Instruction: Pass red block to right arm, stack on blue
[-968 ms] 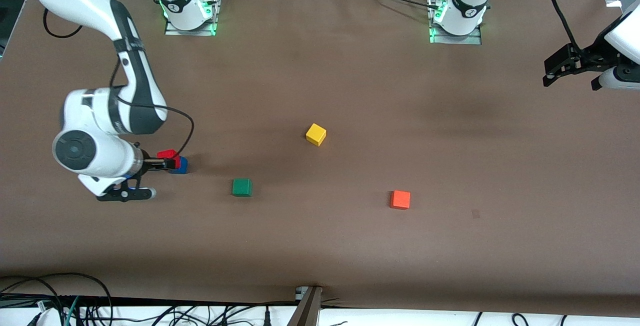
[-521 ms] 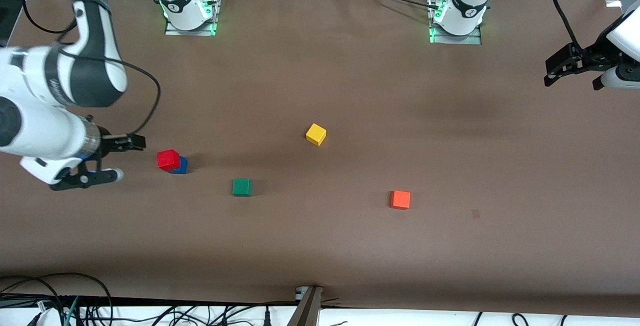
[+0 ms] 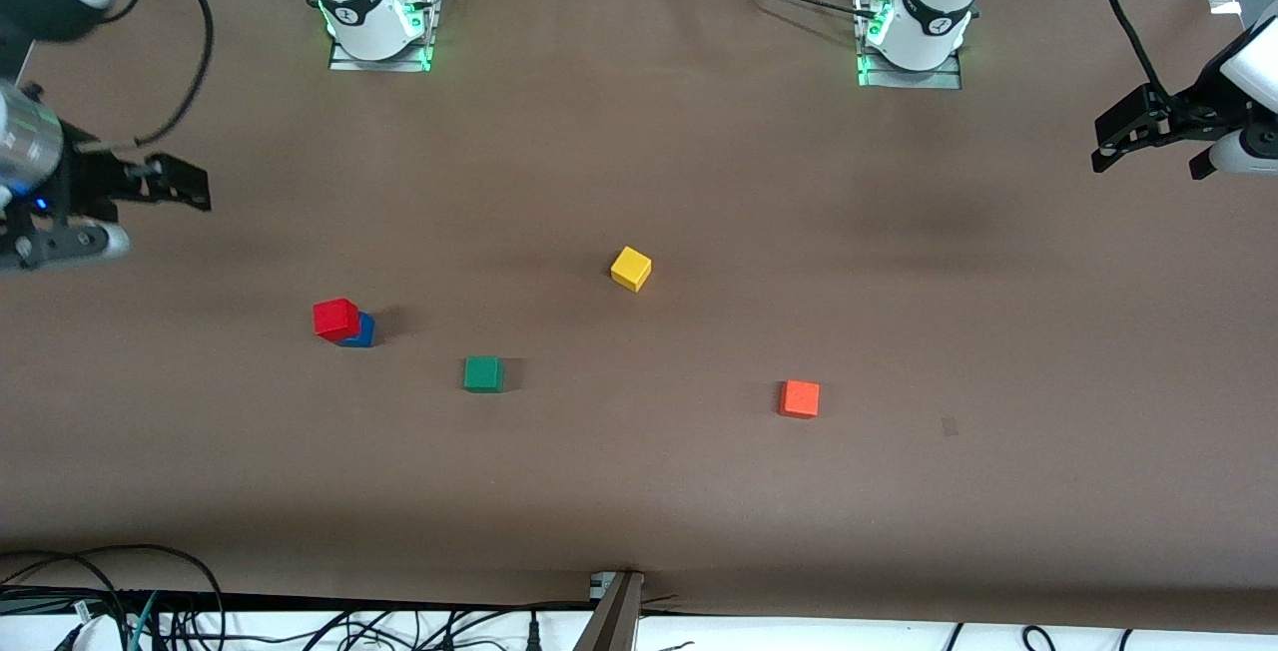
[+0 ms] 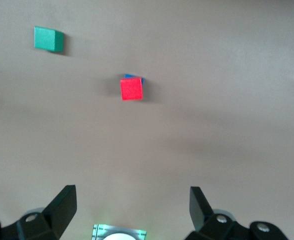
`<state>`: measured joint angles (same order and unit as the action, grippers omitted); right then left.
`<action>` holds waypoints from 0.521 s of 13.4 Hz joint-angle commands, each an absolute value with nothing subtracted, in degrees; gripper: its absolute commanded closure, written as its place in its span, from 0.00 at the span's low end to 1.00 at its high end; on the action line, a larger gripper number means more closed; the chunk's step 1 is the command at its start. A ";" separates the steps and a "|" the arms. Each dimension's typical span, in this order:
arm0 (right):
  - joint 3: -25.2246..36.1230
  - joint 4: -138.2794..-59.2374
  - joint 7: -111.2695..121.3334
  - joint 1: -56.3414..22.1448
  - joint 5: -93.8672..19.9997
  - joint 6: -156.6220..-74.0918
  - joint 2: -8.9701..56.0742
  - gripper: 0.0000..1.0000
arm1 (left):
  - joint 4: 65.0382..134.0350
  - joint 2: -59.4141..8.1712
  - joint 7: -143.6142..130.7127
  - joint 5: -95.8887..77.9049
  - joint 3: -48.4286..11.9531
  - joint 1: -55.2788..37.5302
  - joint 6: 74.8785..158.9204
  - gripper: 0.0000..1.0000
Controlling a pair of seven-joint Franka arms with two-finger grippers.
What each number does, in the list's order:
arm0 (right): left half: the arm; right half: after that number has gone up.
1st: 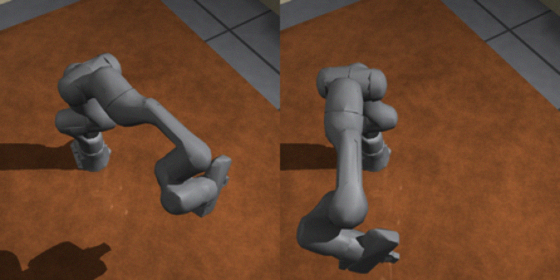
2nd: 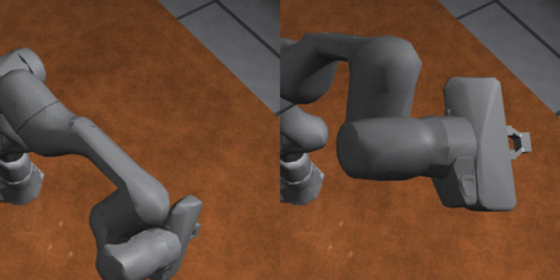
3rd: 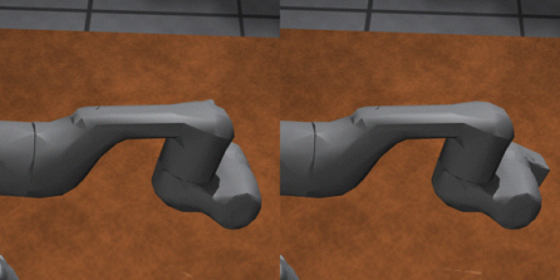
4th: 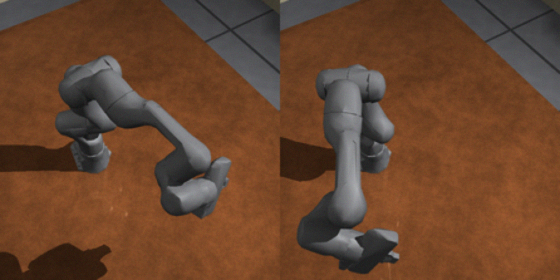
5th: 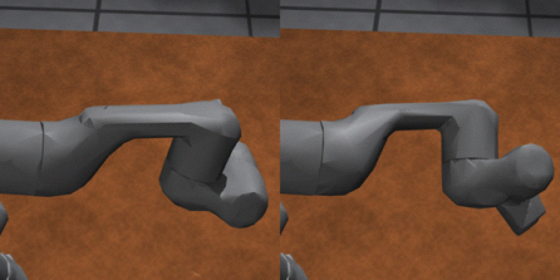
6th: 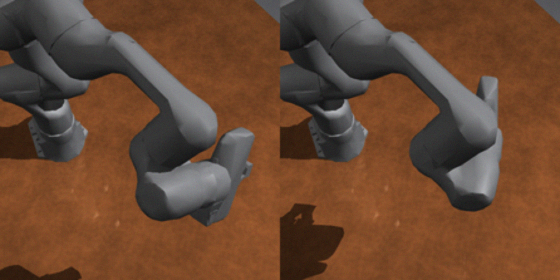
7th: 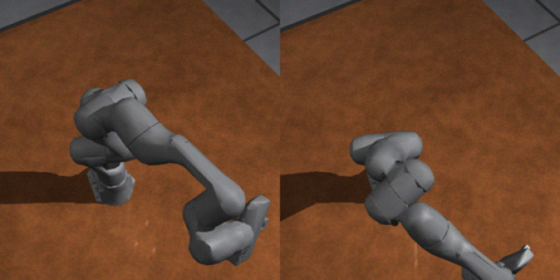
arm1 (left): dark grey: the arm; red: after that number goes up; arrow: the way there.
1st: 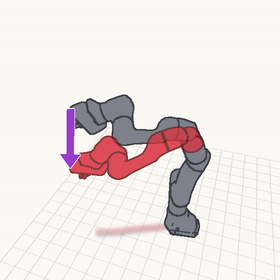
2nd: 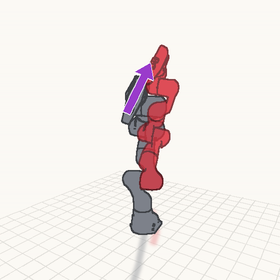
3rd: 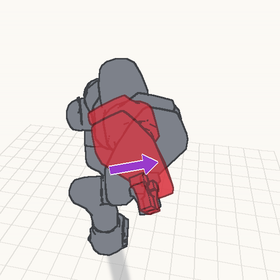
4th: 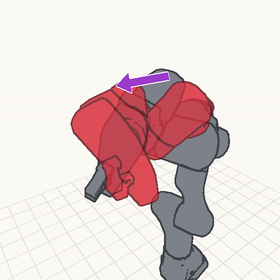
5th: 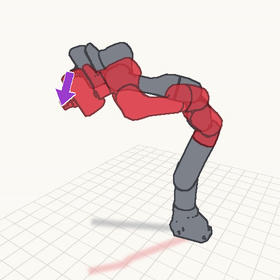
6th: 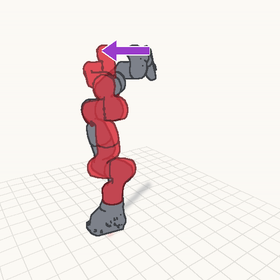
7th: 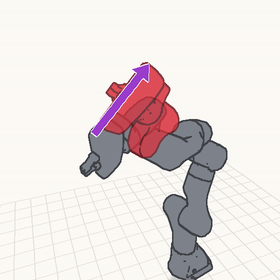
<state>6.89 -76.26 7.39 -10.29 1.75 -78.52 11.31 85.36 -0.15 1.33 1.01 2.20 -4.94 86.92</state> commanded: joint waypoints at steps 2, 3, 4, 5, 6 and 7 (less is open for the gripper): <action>2.81 -83.32 8.35 -7.65 0.97 -77.18 3.53 0.00 | 83.41 -0.53 1.76 0.44 2.28 -4.75 86.57 0.00; 2.81 -83.49 8.52 -7.47 0.97 -76.99 2.56 0.00 | 83.58 -0.70 1.76 0.44 2.29 -4.83 86.57 0.00; 2.81 -83.50 8.44 -7.47 1.05 -77.34 1.42 0.00 | 84.37 -0.88 1.76 0.27 2.20 -4.83 86.49 0.00; 2.81 -83.50 8.44 -7.47 1.23 -77.43 0.80 0.00 | 84.81 -0.97 0.97 -0.17 2.28 -4.66 86.05 0.00; 2.81 -83.50 8.52 -7.38 1.32 -77.26 0.53 0.00 | 84.73 -0.97 0.79 -0.52 2.11 -4.83 84.74 0.00; 2.90 -83.76 8.70 -6.60 1.23 -77.08 0.01 0.00 | 84.47 -0.97 0.70 -0.53 1.76 -5.01 83.86 0.00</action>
